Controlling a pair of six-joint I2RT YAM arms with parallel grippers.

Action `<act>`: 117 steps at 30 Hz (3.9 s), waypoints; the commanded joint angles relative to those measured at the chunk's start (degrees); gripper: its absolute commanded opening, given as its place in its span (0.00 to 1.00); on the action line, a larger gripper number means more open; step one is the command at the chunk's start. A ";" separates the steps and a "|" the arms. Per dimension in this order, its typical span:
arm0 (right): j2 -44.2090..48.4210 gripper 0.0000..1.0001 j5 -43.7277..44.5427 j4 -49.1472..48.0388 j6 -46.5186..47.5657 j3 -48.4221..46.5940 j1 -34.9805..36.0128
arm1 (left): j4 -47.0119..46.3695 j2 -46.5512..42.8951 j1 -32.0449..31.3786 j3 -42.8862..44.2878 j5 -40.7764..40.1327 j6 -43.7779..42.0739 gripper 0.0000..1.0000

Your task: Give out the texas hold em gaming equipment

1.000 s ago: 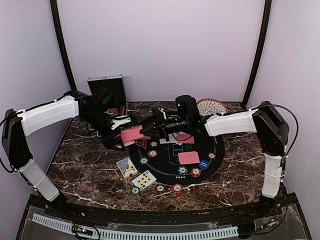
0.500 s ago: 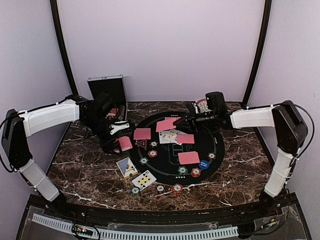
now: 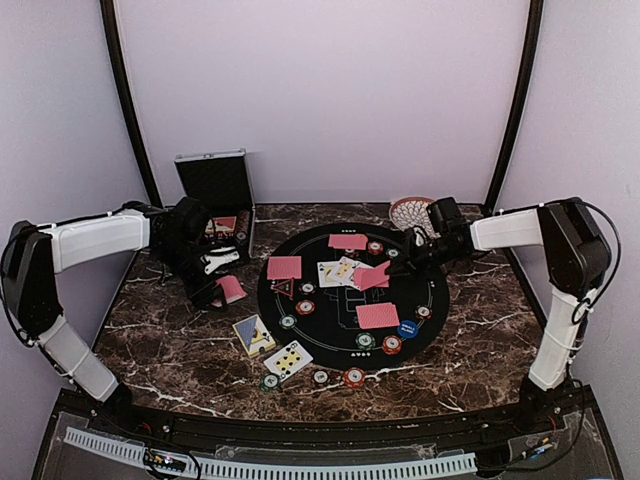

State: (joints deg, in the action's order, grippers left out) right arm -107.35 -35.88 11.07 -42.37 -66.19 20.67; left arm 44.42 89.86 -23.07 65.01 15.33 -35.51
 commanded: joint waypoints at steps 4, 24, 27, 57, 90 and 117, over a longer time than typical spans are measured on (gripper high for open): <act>-4.21 0.00 7.11 6.08 6.28 -4.00 -0.76 | -5.78 -2.49 3.87 -4.35 -1.21 0.33 0.00; -0.42 0.55 14.26 14.66 10.05 -8.64 -0.73 | -19.11 4.35 6.77 -10.73 -3.76 11.75 0.02; 0.79 0.56 14.65 15.53 10.07 -9.15 -0.71 | -19.87 5.72 6.74 -10.44 -3.44 13.32 0.09; 13.50 0.99 25.94 15.12 10.30 -6.01 -0.78 | -13.50 1.61 6.83 -2.47 -9.67 15.57 0.99; 27.28 0.99 80.82 -70.94 36.61 49.72 -9.61 | -98.29 -3.46 22.89 -41.57 -3.50 27.37 0.99; 18.86 0.99 51.28 -86.38 39.38 53.51 -19.16 | -116.30 0.16 24.50 -49.22 -10.99 30.81 0.99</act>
State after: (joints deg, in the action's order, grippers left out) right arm -88.31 16.23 -72.47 -3.05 -11.77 1.87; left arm -70.17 90.13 1.23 14.87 5.41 -5.26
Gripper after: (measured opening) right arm 0.986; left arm 0.988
